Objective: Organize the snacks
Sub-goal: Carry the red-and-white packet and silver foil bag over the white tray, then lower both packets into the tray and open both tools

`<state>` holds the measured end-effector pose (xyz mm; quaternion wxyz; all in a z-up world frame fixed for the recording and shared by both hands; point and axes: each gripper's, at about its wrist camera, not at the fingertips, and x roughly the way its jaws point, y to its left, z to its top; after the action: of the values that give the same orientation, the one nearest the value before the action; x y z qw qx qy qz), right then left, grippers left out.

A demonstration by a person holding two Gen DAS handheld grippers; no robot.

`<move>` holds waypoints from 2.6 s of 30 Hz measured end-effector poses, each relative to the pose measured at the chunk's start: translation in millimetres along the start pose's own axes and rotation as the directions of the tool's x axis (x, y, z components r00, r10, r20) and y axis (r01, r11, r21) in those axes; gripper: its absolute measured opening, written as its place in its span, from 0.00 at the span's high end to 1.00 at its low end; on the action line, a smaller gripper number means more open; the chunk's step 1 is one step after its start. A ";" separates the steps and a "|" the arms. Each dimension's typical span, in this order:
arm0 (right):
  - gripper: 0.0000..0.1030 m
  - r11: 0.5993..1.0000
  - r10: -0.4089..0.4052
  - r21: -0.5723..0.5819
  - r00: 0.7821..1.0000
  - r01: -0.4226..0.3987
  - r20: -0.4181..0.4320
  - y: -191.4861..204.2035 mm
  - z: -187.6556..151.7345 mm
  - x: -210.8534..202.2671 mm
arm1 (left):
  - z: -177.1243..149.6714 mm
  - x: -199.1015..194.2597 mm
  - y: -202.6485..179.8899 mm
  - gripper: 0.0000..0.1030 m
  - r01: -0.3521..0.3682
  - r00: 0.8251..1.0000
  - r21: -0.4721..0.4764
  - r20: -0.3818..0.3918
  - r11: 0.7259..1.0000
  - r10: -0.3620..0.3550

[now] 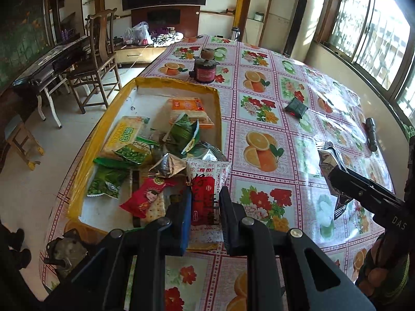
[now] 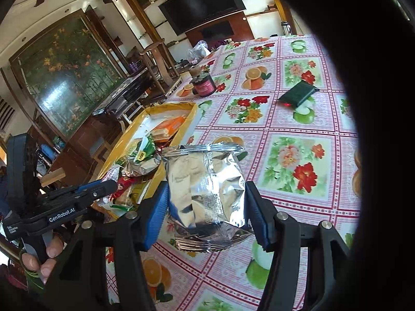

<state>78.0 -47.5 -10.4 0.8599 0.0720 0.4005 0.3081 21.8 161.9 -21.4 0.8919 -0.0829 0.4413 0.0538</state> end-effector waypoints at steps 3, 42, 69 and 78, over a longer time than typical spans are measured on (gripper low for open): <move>0.42 1.000 0.020 -0.015 1.000 -0.020 -0.005 12.0 4.8 7.1 | 1.1 -1.3 10.8 0.82 -0.009 1.000 -0.015 0.007 1.000 0.009; 0.42 0.987 0.136 -0.063 0.982 -0.145 -0.130 87.8 73.4 159.5 | 29.0 51.4 61.7 0.82 -0.079 0.996 -0.116 -0.053 0.990 0.074; 0.35 0.984 0.178 -0.002 0.979 -0.179 -0.099 69.5 74.7 130.0 | 26.0 29.8 53.0 0.38 -0.165 0.986 -0.117 -0.023 0.979 0.164; 0.35 0.992 0.103 0.075 0.995 -0.102 -0.013 19.1 62.8 78.2 | 25.8 14.8 22.7 0.37 -0.180 0.983 -0.062 0.029 0.982 0.182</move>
<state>153.4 21.5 -11.7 0.8362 0.1219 0.4148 0.3375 46.9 189.6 -20.0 0.8881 -0.0677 0.4296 0.1489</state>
